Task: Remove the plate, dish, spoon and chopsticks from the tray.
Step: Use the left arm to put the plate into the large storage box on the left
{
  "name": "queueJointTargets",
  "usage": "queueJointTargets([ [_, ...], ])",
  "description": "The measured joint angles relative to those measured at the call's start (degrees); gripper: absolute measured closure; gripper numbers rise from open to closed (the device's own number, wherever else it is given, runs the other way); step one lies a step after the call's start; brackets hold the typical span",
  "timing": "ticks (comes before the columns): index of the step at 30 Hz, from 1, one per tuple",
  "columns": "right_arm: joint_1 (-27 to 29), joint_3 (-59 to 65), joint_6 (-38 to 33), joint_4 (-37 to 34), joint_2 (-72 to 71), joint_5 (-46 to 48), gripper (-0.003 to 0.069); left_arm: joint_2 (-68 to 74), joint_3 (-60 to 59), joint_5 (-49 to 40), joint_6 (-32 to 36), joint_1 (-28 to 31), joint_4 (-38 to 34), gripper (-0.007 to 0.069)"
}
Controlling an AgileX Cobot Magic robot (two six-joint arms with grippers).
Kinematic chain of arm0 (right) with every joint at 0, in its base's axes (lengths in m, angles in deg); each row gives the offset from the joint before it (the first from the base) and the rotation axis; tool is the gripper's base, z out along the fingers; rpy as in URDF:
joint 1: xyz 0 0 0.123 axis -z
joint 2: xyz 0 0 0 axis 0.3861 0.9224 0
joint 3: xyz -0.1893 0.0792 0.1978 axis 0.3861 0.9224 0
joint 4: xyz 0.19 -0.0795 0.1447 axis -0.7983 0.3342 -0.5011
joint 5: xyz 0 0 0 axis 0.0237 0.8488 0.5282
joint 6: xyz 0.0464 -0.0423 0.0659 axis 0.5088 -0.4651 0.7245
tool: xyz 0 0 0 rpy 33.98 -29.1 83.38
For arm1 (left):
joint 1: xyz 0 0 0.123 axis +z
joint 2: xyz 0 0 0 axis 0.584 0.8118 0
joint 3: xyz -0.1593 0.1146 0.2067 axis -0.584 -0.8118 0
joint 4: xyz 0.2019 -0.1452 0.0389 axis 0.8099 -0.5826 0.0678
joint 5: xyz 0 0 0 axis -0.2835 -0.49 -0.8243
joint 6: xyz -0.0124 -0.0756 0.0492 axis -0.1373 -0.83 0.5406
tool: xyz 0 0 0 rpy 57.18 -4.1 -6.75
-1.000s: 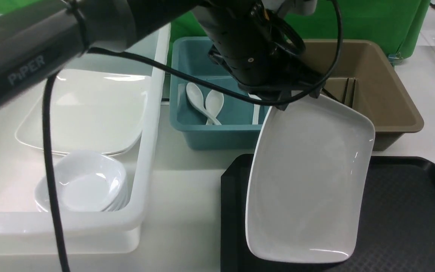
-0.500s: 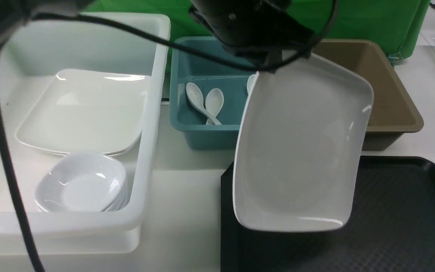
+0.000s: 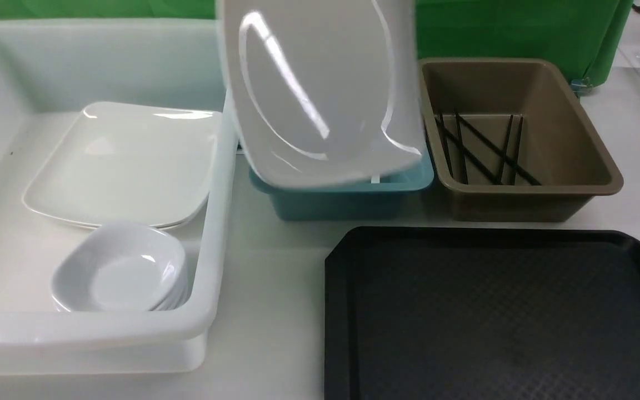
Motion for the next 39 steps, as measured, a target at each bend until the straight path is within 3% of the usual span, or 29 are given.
queueJointTargets([
  [7,0.0,0.0,-0.05,0.0,0.0,-2.08,0.0283,-2.17,0.01,-0.06,0.17,21.88,-10.51,0.0601],
  [8,0.0,0.0,-0.05,0.0,0.0,-2.08,0.0283,-2.17,0.01,-0.06,0.16,22.54,-11.24,0.0601],
  [11,0.0,0.0,-0.05,0.0,0.0,-3.58,0.0283,-2.17,-0.27,0.01,0.6,32.18,-15.63,0.0601],
  [14,0.0,0.0,-0.05,0.0,0.0,-4.57,0.0283,-2.59,-3.3,0.77,1.99,36.46,-16.56,0.0601],
  [21,0.0,0.0,-0.05,0.0,0.0,-5.1,0.0283,-2.74,-18.94,7.83,4.03,38.35,-19.99,0.0597],
  [34,0.0,0.0,-0.05,0.0,0.0,-5.86,0.0283,-2.35,-46.37,36.16,7.45,37.54,-26.68,0.0596],
  [39,0.0,0.0,-0.05,0.0,0.0,-7.5,0.0283,-2.34,-52.67,40.75,9.51,35.55,-27.93,0.0596],
])
